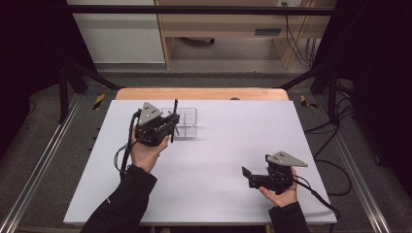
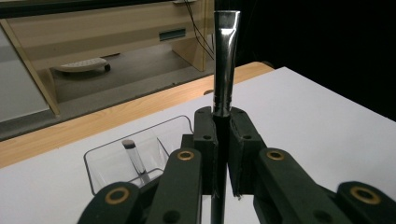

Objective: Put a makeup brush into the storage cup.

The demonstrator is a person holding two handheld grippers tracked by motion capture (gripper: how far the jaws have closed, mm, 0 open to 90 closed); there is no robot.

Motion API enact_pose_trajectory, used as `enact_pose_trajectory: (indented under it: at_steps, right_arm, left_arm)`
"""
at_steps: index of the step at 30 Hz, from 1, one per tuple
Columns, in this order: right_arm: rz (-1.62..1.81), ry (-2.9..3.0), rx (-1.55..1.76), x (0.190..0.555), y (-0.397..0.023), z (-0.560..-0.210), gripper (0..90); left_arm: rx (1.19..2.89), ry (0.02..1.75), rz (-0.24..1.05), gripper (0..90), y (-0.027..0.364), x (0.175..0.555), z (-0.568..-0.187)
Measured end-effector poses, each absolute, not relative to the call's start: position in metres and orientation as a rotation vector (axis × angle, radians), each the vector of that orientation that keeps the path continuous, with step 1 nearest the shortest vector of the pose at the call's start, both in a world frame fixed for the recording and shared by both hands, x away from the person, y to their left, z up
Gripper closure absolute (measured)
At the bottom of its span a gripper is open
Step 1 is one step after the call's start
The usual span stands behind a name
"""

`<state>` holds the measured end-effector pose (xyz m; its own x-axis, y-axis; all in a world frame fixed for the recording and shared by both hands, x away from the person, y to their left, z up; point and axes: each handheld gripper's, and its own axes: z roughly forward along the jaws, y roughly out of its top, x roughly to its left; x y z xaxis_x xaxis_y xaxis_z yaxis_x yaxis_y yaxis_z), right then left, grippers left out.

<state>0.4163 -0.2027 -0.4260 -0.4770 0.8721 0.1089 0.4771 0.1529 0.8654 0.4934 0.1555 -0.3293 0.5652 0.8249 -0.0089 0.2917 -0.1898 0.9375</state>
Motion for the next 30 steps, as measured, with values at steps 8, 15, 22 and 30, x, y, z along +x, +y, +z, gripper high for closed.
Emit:
enact_pose_trajectory:
  at_steps: [8,15,22,30]
  right_arm:
    - [1.256,2.01,1.291,0.415,-0.206,-0.428,4.8]
    - [1.26,2.01,1.292,0.415,-0.206,-0.428,4.7]
    - [1.26,2.009,1.29,0.415,-0.206,-0.427,4.6]
    - [1.263,2.01,1.29,0.416,-0.206,-0.427,4.4]
  left_arm:
    - [1.736,0.947,0.652,82.8,0.152,0.508,-0.328]
    - [1.711,0.974,0.664,82.8,0.149,0.521,-0.328]
    - [1.697,0.985,0.683,82.9,0.144,0.536,-0.325]
    - [1.674,1.018,0.682,82.9,0.143,0.552,-0.328]
